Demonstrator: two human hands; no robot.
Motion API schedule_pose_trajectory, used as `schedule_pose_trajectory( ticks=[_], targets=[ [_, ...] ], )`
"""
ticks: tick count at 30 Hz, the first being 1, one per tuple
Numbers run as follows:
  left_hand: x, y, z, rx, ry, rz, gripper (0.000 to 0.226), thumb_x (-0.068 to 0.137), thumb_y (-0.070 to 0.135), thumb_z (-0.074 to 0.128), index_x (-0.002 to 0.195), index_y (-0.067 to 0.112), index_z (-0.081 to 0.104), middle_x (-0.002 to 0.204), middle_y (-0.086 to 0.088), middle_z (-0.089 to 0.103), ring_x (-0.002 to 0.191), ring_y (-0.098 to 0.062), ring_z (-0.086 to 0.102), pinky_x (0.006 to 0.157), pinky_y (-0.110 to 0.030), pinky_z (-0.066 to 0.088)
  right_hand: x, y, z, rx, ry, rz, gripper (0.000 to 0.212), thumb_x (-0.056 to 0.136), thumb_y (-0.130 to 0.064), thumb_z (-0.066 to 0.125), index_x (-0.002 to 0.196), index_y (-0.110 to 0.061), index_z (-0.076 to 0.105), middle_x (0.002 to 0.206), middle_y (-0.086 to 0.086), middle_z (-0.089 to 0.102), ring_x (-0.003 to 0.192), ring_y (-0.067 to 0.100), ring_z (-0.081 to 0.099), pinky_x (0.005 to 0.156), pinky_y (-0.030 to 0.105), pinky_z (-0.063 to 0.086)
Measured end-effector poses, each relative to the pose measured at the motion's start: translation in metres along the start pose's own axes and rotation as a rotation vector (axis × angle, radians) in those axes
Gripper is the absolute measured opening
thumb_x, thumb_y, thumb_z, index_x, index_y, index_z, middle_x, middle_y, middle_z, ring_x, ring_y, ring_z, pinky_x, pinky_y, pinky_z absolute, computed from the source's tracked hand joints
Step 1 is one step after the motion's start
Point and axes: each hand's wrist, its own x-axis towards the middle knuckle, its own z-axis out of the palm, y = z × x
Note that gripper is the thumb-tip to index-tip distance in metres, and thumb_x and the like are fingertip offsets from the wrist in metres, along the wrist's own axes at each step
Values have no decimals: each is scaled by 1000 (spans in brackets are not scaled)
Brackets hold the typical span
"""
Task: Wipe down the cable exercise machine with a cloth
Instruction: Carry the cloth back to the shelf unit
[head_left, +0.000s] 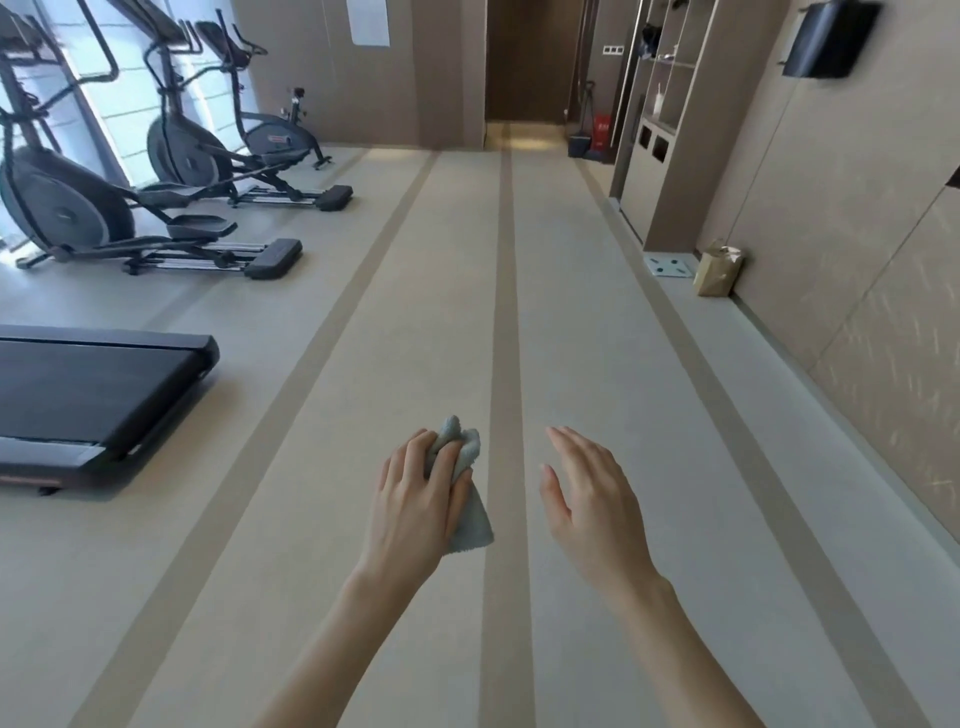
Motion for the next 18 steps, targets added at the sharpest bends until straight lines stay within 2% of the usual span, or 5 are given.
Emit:
schedule_pose_trajectory(
  ticks=[6,8,10,15,18],
  targets=[
    [108,-41,72,-67,-36,33,47,104,32,28,112,6,65,113,-16,58,94,-33,58,80,-40,49,102,52,43,-27,21,41,43,95,-27,38,121,0,62,117,13,67,106,28,64,86,39,56],
    [156,-71,126,-94,-73,28,50,104,34,25,112,6,66,112,-16,57,92,-33,59,79,-40,49,155,89,84,-41,33,58,42,94,-25,40,119,0,63,114,13,68,102,28,65,83,37,56],
    [174,-76,135,-71,-70,24,53,105,35,23,114,6,66,112,-16,58,92,-33,59,78,-41,50,174,97,90,-62,50,46,41,93,-24,41,117,0,64,111,12,69,98,27,66,80,35,55],
    [275,-129,234,-73,-89,-32,40,100,28,37,113,5,66,112,-18,59,89,-35,60,76,-43,51,284,169,165,-52,22,39,41,94,-25,41,117,-1,64,110,10,69,97,25,67,78,31,55],
    [345,-154,285,-61,-83,-49,41,100,28,36,113,5,66,112,-19,59,90,-36,61,75,-44,52,359,214,199,-33,14,18,41,94,-27,41,117,-1,64,108,9,70,94,24,68,76,30,55]
  ],
)
